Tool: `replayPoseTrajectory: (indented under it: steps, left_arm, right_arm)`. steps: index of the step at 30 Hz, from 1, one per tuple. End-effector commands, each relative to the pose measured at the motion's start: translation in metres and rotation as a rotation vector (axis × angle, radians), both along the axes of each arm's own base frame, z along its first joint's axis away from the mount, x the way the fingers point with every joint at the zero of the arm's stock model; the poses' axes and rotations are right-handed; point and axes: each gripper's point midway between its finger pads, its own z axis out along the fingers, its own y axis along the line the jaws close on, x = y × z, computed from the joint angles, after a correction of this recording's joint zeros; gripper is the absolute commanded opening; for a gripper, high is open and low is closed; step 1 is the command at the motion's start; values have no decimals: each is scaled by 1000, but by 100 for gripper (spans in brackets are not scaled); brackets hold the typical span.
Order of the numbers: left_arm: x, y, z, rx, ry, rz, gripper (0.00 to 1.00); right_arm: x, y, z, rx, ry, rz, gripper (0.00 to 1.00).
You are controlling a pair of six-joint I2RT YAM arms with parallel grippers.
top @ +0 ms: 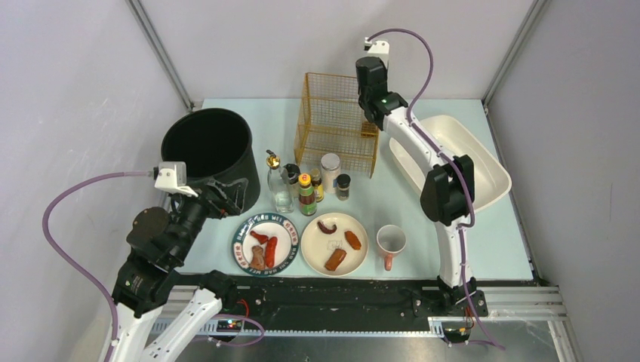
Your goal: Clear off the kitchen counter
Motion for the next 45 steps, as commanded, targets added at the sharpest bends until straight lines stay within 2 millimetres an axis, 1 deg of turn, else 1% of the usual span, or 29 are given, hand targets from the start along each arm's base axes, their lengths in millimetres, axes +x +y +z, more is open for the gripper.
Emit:
replayPoseTrajectory:
  steps: [1, 5, 6, 8, 9, 10, 11, 12, 13, 17, 19, 22, 24, 25, 27, 28, 29, 30, 31, 32, 33, 34, 35, 36, 38, 39, 40, 42, 45]
  left_arm:
    - [-7, 3, 12, -25, -27, 3, 98]
    - [-8, 4, 11, -32, -26, 3, 98]
    - [-8, 4, 12, -34, -26, 3, 98]
    - [-8, 3, 11, -35, -24, 2, 98]
    - [-8, 3, 10, -35, -22, 1, 98]
    - [-8, 3, 10, -35, -20, 0, 98]
    - [-8, 3, 9, -35, -18, -1, 98]
    - [-8, 3, 9, -35, -18, -1, 98]
    - [-8, 3, 9, -36, -18, 0, 98]
    - [-10, 4, 11, -40, -24, 2, 98]
    - [-10, 4, 11, -41, -25, 3, 98]
    - [-12, 5, 15, -45, -34, 4, 98]
    - [-13, 6, 16, -47, -37, 5, 98]
    - [-14, 6, 16, -47, -39, 4, 98]
    - [-15, 7, 18, -48, -43, 6, 98]
    - [-16, 8, 19, -48, -47, 6, 98]
    - [-16, 8, 19, -49, -48, 5, 98]
    - [-17, 8, 21, -51, -52, 5, 98]
    - [-18, 8, 22, -52, -55, 4, 98]
    - [-19, 9, 22, -51, -57, 5, 98]
    - [-19, 9, 23, -51, -59, 6, 98]
    - [-20, 10, 24, -52, -63, 6, 98]
    - [-21, 11, 24, -51, -65, 8, 98]
    - [-21, 12, 25, -50, -69, 11, 98]
    - [-23, 13, 27, -49, -73, 15, 98]
    - [-23, 14, 28, -49, -77, 15, 98]
    - [-24, 15, 29, -51, -80, 19, 98]
    - [-24, 16, 29, -49, -80, 24, 98]
    - [-23, 17, 27, -46, -78, 33, 98]
  right_arm:
    - [-8, -6, 54, 123, -137, -34, 0]
    - [-11, -6, 42, 124, -113, -36, 0]
    - [-12, -7, 41, 123, -110, -38, 2]
    - [-14, -8, 40, 126, -108, -42, 12]
    - [-15, -8, 39, 123, -104, -42, 22]
    - [-17, -9, 42, 126, -111, -43, 29]
    - [-19, -10, 44, 124, -112, -43, 39]
    - [-20, -10, 46, 124, -116, -42, 43]
    - [-22, -10, 49, 123, -121, -40, 50]
    - [-30, -10, 60, 110, -138, -25, 67]
    - [-35, -10, 65, 99, -143, -18, 73]
    - [-43, -8, 68, 81, -135, -4, 76]
    - [-55, -10, 79, 77, -146, 3, 77]
    - [-59, -10, 81, 69, -146, 6, 77]
    - [-73, -7, 86, 56, -151, 26, 78]
    - [-81, -9, 91, 53, -156, 30, 79]
    - [-87, -6, 86, 35, -144, 43, 79]
    - [-96, -7, 98, 42, -163, 54, 79]
    - [-109, -5, 103, 35, -167, 73, 80]
    - [-114, -4, 105, 32, -170, 86, 80]
    - [-128, 0, 113, 32, -181, 113, 80]
    - [-135, 5, 115, 35, -182, 139, 80]
    - [-149, 9, 121, 18, -189, 171, 80]
    - [-156, 14, 124, 2, -191, 207, 80]
    - [-179, 30, 129, -15, -196, 294, 80]
    - [-190, 32, 131, -21, -192, 334, 80]
    - [-199, 41, 132, -31, -189, 374, 80]
    - [-222, 49, 135, -36, -182, 461, 79]
    - [-252, 70, 130, -28, -159, 627, 79]
